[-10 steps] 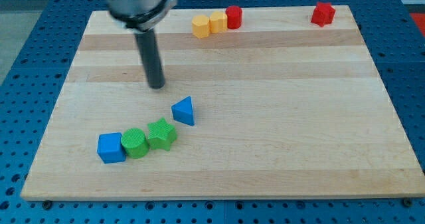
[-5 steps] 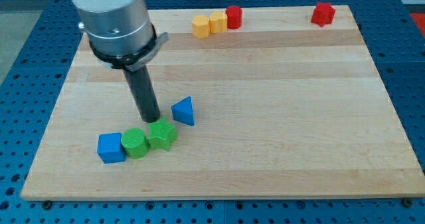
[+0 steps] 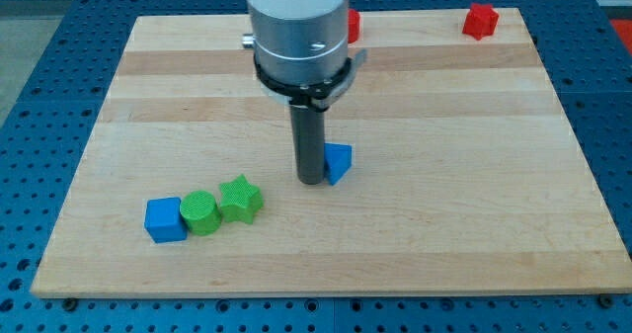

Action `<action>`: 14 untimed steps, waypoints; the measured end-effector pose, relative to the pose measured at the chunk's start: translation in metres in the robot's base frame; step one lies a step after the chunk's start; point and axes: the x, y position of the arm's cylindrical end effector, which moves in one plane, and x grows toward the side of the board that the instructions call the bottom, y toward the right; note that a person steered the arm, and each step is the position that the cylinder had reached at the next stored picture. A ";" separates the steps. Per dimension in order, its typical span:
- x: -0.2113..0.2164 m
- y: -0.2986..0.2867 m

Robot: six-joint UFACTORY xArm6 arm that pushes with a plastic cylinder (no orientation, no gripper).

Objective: Place the blue triangle below the red star

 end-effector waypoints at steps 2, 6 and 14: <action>-0.005 0.028; -0.040 0.073; -0.148 0.150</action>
